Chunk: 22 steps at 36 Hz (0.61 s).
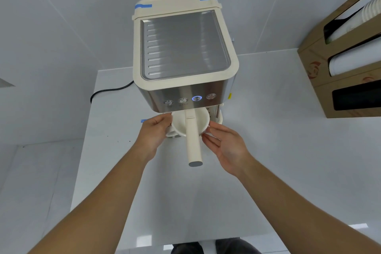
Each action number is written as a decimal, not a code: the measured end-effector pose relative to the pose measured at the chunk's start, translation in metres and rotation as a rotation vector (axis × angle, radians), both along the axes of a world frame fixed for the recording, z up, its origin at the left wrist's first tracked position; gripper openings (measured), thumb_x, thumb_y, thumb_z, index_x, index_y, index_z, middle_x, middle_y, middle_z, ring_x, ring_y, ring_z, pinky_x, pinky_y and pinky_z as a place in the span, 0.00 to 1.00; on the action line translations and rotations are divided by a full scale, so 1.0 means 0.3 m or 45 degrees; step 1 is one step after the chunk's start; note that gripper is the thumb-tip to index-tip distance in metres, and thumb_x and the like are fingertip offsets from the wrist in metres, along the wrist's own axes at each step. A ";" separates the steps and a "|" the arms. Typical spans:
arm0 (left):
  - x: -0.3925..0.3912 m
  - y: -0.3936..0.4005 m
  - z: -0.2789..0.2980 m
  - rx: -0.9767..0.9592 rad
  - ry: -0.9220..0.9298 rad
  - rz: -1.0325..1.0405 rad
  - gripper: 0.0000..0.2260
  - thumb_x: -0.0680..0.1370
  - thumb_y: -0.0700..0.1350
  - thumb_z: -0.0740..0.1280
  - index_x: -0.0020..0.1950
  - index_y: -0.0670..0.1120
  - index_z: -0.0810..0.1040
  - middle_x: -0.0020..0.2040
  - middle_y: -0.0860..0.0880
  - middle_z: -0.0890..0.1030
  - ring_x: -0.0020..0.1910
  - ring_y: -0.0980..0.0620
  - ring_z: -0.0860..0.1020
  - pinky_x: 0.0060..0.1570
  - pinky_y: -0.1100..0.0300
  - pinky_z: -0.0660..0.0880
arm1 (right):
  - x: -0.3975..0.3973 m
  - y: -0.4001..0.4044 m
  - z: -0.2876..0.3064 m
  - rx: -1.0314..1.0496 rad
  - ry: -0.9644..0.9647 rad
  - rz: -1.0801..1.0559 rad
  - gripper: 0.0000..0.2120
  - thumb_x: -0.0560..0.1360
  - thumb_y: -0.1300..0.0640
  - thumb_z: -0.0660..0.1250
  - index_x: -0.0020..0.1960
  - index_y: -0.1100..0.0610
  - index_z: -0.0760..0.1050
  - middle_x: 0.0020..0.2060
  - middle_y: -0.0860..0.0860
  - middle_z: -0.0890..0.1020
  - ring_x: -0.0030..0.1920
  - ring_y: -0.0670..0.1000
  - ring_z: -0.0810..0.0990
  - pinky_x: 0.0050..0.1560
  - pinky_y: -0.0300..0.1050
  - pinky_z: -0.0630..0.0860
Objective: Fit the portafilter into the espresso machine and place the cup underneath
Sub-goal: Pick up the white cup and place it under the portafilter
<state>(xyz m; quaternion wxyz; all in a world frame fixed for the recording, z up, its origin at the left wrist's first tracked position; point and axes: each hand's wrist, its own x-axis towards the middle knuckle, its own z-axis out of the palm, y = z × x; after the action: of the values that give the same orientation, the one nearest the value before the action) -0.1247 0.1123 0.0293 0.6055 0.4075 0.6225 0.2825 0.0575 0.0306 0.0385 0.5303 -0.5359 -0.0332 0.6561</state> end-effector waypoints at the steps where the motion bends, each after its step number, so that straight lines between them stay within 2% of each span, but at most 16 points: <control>1: 0.000 0.003 -0.003 0.000 0.002 0.005 0.08 0.76 0.47 0.68 0.51 0.48 0.86 0.53 0.45 0.86 0.54 0.44 0.82 0.63 0.42 0.75 | -0.001 0.003 -0.002 -0.005 -0.006 -0.005 0.16 0.79 0.70 0.60 0.64 0.64 0.78 0.60 0.59 0.83 0.60 0.56 0.82 0.67 0.51 0.74; 4: -0.001 0.008 -0.011 -0.006 -0.008 0.024 0.08 0.77 0.47 0.68 0.50 0.48 0.86 0.54 0.44 0.85 0.55 0.44 0.82 0.64 0.42 0.74 | -0.007 0.010 0.004 -0.007 -0.037 -0.006 0.16 0.79 0.70 0.60 0.64 0.63 0.78 0.60 0.59 0.83 0.60 0.56 0.82 0.66 0.50 0.75; 9: 0.008 0.002 -0.019 -0.032 -0.069 0.085 0.07 0.79 0.45 0.67 0.50 0.47 0.85 0.56 0.44 0.84 0.59 0.42 0.81 0.64 0.43 0.74 | -0.020 0.015 0.020 -0.006 -0.081 0.014 0.14 0.79 0.70 0.61 0.58 0.58 0.81 0.60 0.58 0.82 0.60 0.56 0.82 0.66 0.50 0.75; 13: 0.018 -0.005 -0.025 -0.029 -0.098 0.144 0.06 0.78 0.45 0.68 0.49 0.46 0.85 0.54 0.44 0.85 0.53 0.45 0.82 0.63 0.45 0.76 | -0.022 0.013 0.025 -0.006 -0.082 0.013 0.14 0.79 0.69 0.62 0.57 0.57 0.80 0.61 0.58 0.82 0.60 0.56 0.82 0.65 0.49 0.75; 17: 0.015 -0.026 -0.020 -0.071 -0.122 0.217 0.06 0.77 0.45 0.69 0.43 0.45 0.84 0.48 0.46 0.84 0.50 0.48 0.81 0.55 0.54 0.78 | -0.017 0.007 0.032 -0.007 -0.100 0.027 0.12 0.78 0.69 0.64 0.51 0.56 0.82 0.60 0.58 0.83 0.61 0.56 0.81 0.63 0.48 0.76; 22: -0.021 -0.075 -0.027 -0.181 -0.189 0.322 0.07 0.78 0.43 0.69 0.51 0.39 0.82 0.53 0.42 0.84 0.53 0.47 0.82 0.53 0.58 0.78 | -0.011 0.006 0.040 -0.003 -0.085 0.023 0.09 0.77 0.68 0.66 0.50 0.57 0.82 0.58 0.58 0.83 0.59 0.55 0.82 0.63 0.48 0.76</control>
<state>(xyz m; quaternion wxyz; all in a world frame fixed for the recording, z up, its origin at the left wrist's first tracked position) -0.1309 0.0899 0.0213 0.6368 0.2599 0.6408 0.3411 0.0541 0.0324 0.0504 0.5224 -0.5578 -0.0550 0.6425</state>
